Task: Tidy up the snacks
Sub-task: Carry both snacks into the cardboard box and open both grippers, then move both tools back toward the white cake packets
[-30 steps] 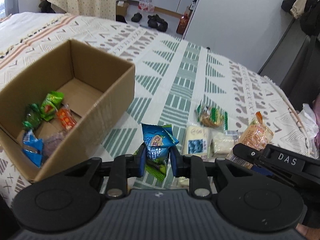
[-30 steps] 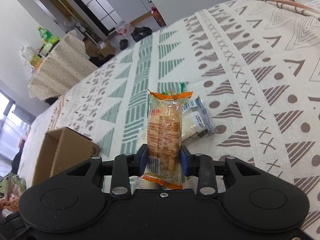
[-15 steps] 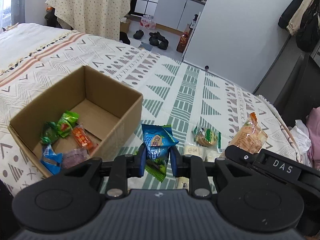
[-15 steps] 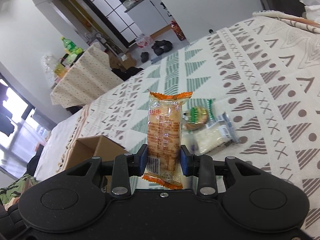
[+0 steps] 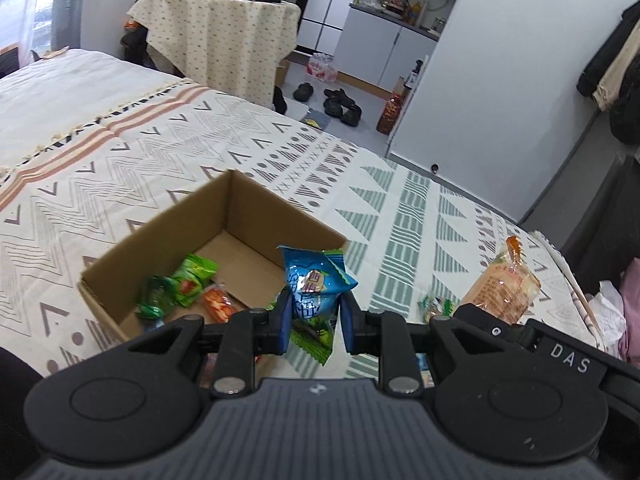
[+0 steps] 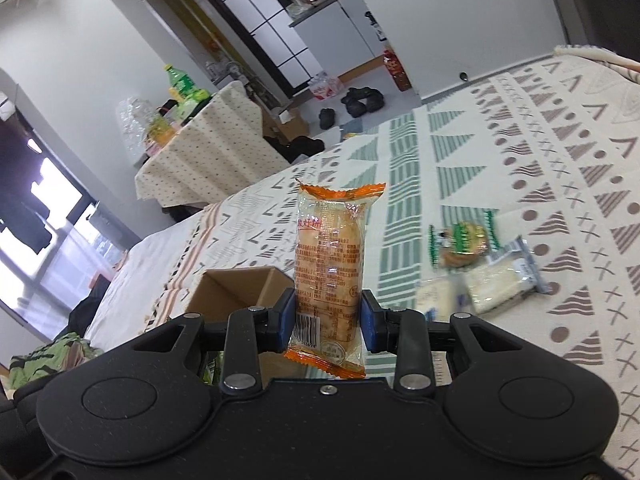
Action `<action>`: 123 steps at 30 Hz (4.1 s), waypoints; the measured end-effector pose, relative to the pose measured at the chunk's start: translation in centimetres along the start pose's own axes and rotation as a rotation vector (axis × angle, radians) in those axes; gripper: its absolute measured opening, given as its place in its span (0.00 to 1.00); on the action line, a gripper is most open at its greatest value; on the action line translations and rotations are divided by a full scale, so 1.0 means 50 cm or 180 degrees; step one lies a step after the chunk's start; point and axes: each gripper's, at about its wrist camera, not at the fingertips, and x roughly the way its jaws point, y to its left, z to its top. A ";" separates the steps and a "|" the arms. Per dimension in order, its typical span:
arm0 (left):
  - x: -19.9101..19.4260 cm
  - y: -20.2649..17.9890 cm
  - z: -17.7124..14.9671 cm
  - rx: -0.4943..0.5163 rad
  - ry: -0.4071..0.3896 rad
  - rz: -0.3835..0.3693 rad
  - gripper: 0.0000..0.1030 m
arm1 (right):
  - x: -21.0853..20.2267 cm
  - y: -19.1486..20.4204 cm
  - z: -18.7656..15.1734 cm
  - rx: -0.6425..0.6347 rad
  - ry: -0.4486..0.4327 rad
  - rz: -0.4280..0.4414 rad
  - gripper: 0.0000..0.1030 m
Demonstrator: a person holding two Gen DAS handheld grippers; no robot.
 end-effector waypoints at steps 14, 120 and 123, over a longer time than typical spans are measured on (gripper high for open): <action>0.007 0.109 0.026 -0.0257 0.0066 0.0053 0.23 | 0.032 0.094 -0.029 -0.0224 0.0048 0.0101 0.32; -0.086 -0.131 -0.106 0.0001 0.0174 0.0299 0.98 | -0.238 -0.142 0.018 0.0172 -0.0280 -0.0056 1.00; -0.072 -0.135 -0.114 -0.0013 0.0197 0.0278 0.97 | -0.236 -0.153 0.018 0.0208 -0.0270 -0.0062 1.00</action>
